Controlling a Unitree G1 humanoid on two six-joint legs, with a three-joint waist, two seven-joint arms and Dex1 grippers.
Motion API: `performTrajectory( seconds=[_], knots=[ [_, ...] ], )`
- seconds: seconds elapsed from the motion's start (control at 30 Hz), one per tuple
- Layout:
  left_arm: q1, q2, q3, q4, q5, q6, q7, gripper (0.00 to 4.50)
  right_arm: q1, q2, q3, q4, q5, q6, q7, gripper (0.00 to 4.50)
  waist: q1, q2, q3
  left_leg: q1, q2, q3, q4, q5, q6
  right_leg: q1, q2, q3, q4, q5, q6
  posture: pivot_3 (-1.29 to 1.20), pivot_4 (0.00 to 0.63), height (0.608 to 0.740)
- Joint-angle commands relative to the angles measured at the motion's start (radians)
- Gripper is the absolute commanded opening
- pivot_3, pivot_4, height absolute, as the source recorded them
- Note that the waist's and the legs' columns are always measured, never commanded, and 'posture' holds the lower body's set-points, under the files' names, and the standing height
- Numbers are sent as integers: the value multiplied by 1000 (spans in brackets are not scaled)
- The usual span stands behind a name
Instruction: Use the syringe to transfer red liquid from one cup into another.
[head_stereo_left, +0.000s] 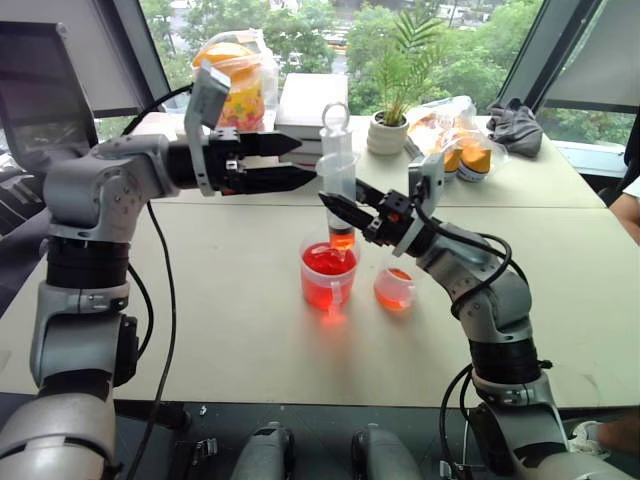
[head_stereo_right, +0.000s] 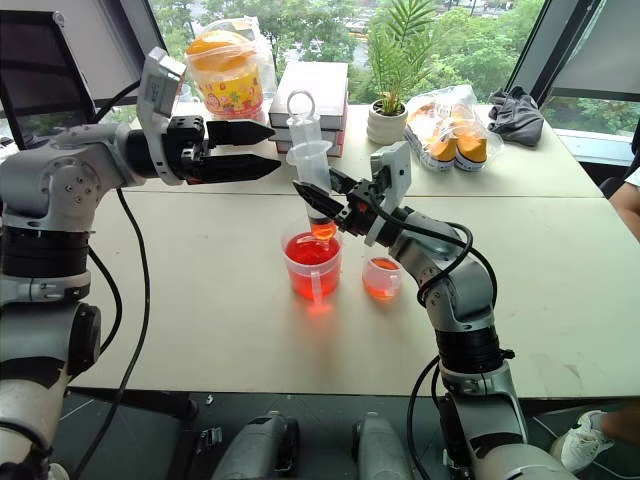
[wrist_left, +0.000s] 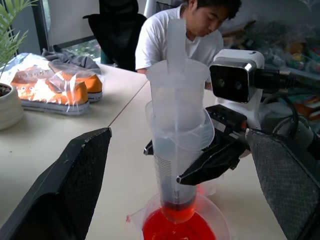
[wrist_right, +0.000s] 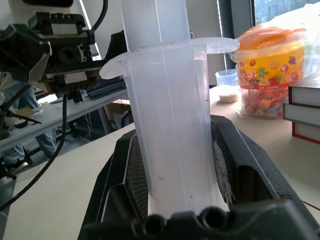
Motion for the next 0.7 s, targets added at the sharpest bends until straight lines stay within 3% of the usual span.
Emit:
performTrajectory(
  seconds=[0.03,0.23,0.37,0.53,0.7],
  knots=[
    [-8,3,39,-27,-19,-4,8,4470,-54,-10,-78,-90,70,36,-56,1419,0,0,0,0,0,0,0,0,0,0,0,0,0,0,0,0,150,740],
    [-14,-27,28,-18,-14,-23,10,4470,-94,-89,-265,-198,241,168,-182,1419,4,0,0,0,0,0,0,0,0,0,-1,0,0,0,0,0,150,740],
    [-31,-59,11,10,0,-49,-3,4470,-2,-172,-340,-267,281,200,-212,1419,4,0,0,0,0,0,0,0,0,0,-2,0,-2,0,0,0,150,740],
    [-78,-112,-18,79,34,-103,-32,4470,184,-174,-311,-316,235,142,-210,1419,1,0,0,0,0,0,0,0,0,1,0,0,-1,0,0,0,150,740],
    [-157,-191,-47,200,83,-181,-65,4470,317,-151,-214,-269,82,-6,-196,1419,0,0,0,0,0,1,0,0,0,0,1,0,-1,0,0,0,150,740]
  ],
)
